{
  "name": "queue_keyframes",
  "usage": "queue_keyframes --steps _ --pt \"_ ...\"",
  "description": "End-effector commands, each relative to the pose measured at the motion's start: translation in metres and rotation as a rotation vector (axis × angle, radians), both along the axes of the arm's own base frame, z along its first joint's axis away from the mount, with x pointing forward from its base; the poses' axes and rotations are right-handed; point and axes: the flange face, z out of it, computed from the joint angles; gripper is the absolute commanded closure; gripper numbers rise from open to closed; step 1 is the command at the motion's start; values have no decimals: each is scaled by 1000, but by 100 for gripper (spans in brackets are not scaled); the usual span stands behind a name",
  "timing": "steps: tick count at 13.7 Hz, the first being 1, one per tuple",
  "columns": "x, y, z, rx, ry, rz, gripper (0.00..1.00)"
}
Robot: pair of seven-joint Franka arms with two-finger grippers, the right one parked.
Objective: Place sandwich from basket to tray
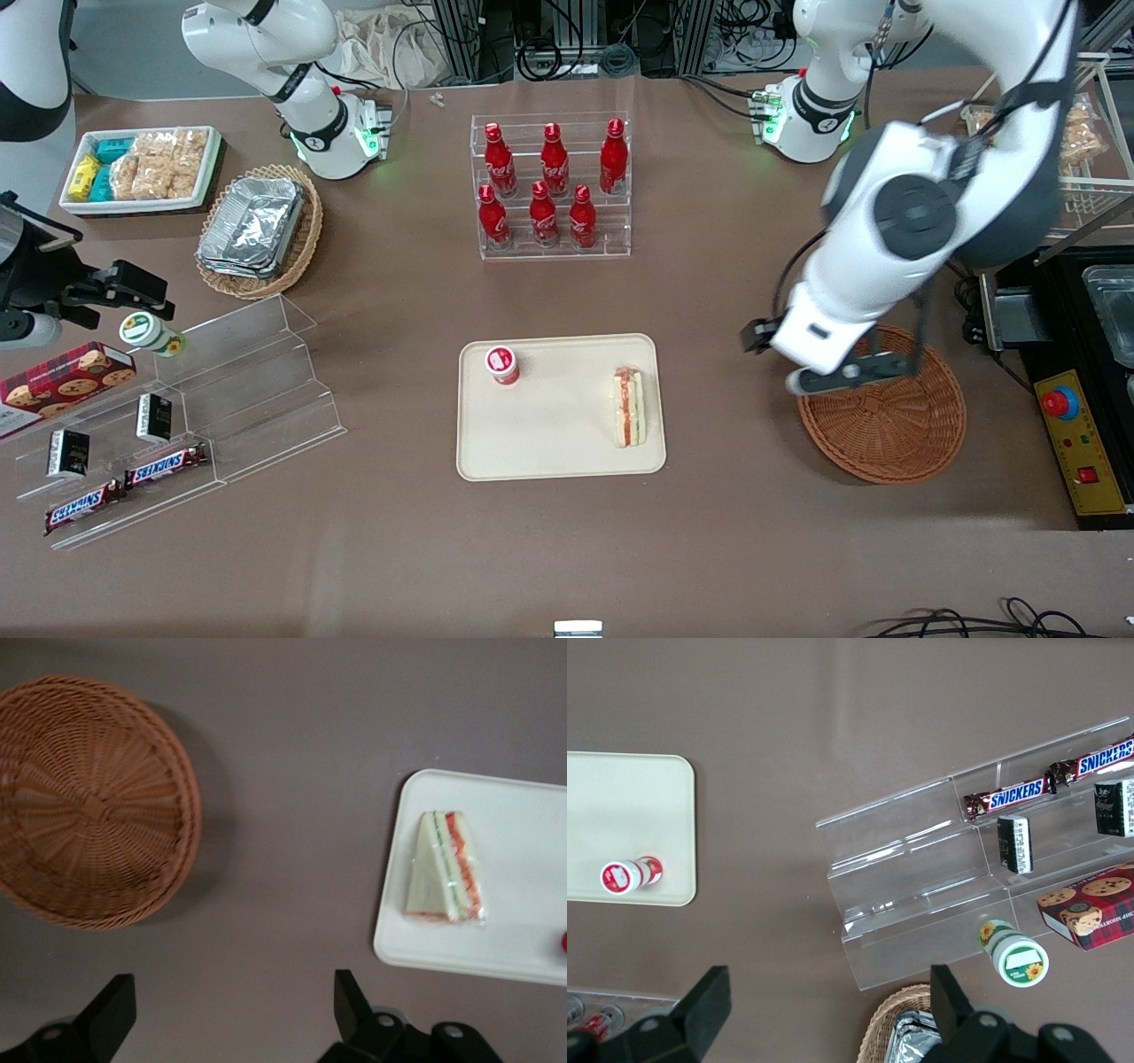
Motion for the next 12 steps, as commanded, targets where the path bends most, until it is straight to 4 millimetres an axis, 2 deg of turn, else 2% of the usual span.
queue_keyframes --steps 1,3,7,10,12 --pt "-14 56 27 -4 19 -34 1" --pt "-16 94 37 5 42 -87 1" --pt "-21 151 55 5 96 -149 1" --pt "-10 167 60 -16 90 -233 1" --pt "-8 166 64 -14 80 -230 1"
